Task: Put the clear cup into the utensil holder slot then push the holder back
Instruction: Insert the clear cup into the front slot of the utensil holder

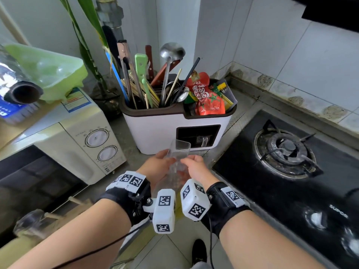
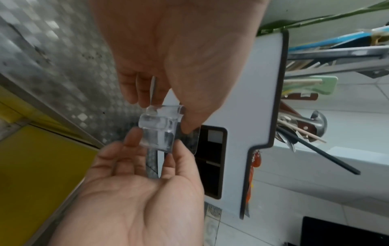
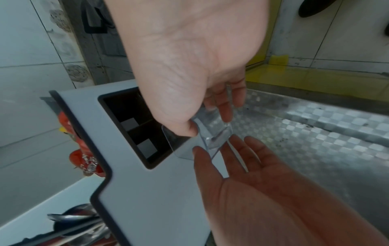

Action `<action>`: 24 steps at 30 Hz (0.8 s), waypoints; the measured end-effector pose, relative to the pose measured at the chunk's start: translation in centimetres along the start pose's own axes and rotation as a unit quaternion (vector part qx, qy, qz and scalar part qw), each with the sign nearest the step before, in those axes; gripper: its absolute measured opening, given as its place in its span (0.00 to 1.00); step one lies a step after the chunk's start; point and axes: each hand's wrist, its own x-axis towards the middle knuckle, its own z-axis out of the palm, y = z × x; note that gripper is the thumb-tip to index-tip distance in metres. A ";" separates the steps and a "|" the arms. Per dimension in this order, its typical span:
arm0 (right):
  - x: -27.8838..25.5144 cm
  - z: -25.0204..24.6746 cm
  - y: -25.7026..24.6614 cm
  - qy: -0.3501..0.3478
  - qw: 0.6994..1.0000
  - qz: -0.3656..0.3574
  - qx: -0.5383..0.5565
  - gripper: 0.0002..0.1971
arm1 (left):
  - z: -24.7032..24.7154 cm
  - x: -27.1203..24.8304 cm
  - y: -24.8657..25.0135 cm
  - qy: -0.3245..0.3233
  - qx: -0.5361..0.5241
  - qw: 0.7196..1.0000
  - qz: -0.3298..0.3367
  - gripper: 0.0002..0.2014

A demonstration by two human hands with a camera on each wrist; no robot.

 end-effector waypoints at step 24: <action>0.8 -3.8 -4.8 0.007 0.998 -0.024 0.062 0.16 | 4.2 2.7 3.3 0.030 -0.149 0.988 -0.018 0.19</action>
